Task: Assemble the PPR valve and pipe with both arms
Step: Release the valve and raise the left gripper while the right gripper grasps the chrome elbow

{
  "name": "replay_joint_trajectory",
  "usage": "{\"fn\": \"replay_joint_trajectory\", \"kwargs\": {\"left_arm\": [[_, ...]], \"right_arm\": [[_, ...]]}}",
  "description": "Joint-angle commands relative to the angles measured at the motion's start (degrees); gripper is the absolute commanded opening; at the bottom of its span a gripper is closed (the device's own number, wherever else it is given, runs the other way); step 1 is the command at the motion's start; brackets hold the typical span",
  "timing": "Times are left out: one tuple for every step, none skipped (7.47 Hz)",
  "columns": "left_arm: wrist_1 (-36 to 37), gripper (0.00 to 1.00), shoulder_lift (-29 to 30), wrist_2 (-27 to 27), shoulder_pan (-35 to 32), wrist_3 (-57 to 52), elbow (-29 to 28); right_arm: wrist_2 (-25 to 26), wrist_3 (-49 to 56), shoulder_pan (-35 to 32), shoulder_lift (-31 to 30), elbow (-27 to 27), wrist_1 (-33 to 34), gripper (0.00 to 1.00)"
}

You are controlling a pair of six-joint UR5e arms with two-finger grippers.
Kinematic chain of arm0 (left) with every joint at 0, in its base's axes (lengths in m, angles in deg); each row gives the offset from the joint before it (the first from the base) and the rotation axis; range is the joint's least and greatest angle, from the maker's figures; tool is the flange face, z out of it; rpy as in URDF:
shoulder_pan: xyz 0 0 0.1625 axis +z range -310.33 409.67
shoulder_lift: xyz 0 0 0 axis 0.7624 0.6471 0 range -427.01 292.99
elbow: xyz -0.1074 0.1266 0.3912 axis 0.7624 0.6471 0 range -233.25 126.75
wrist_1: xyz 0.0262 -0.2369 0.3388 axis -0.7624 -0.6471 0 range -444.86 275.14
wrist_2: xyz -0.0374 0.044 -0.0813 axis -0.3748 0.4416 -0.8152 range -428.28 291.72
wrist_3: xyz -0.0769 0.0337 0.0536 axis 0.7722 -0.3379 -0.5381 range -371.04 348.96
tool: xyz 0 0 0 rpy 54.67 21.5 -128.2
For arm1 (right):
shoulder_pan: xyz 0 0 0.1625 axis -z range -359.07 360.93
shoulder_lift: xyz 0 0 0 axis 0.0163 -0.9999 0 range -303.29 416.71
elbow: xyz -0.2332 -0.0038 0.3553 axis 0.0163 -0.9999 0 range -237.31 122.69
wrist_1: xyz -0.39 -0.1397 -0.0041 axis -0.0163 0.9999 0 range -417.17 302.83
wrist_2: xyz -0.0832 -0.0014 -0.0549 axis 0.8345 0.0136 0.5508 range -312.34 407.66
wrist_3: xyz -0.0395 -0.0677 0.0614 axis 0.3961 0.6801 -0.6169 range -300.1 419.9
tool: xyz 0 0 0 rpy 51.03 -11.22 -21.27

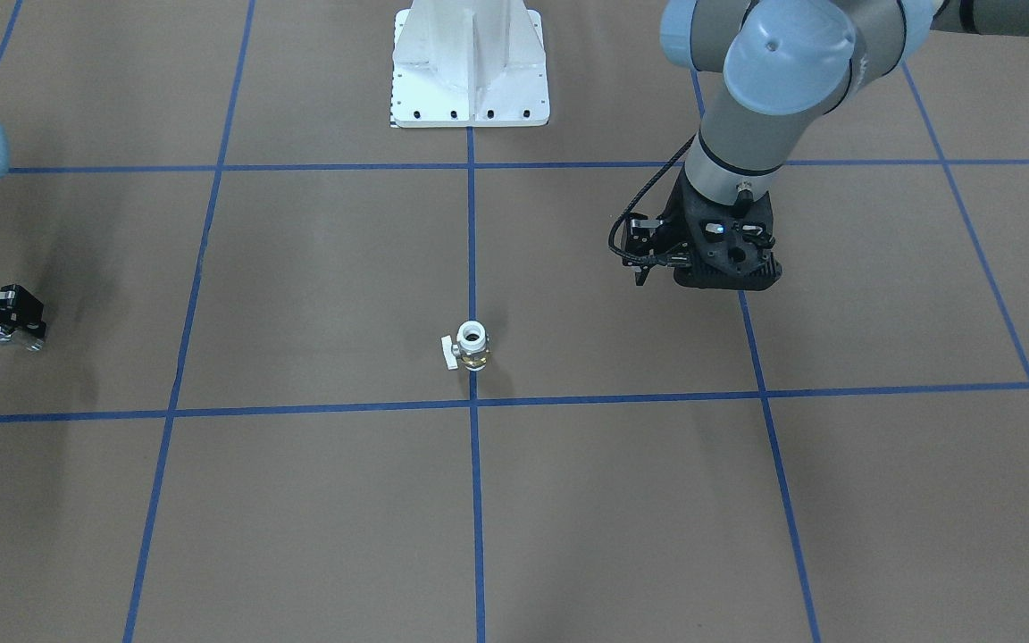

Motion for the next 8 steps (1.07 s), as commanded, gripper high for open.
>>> {"fn": "replay_joint_trajectory", "kwargs": {"left_arm": [[0.0,0.76,0.0,0.0,0.0,0.0,0.0],[0.0,0.76,0.0,0.0,-0.1,0.0,0.1],[0.0,0.76,-0.1,0.0,-0.1,0.0,0.1],[0.0,0.76,-0.1,0.0,-0.1,0.0,0.1],[0.0,0.76,-0.1,0.0,-0.1,0.0,0.1],[0.2,0.76,0.0,0.0,-0.1,0.0,0.1],[0.5,0.76,0.0,0.0,-0.1,0.0,0.2],[0.5,0.76,0.0,0.0,-0.1,0.0,0.5]], "right_arm": [[0.0,0.0,0.0,0.0,-0.3,0.0,0.62],[0.0,0.1,0.0,0.0,-0.6,0.0,0.62],[0.0,0.1,0.0,0.0,-0.6,0.0,0.61],[0.0,0.0,0.0,0.0,-0.6,0.1,0.5],[0.0,0.0,0.0,0.0,-0.5,0.0,0.18],[0.0,0.0,0.0,0.0,-0.4,0.0,0.0],[-0.2,-0.1,0.0,0.0,0.0,0.0,0.0],[-0.8,-0.6,0.0,0.3,1.4,0.1,0.0]]}}
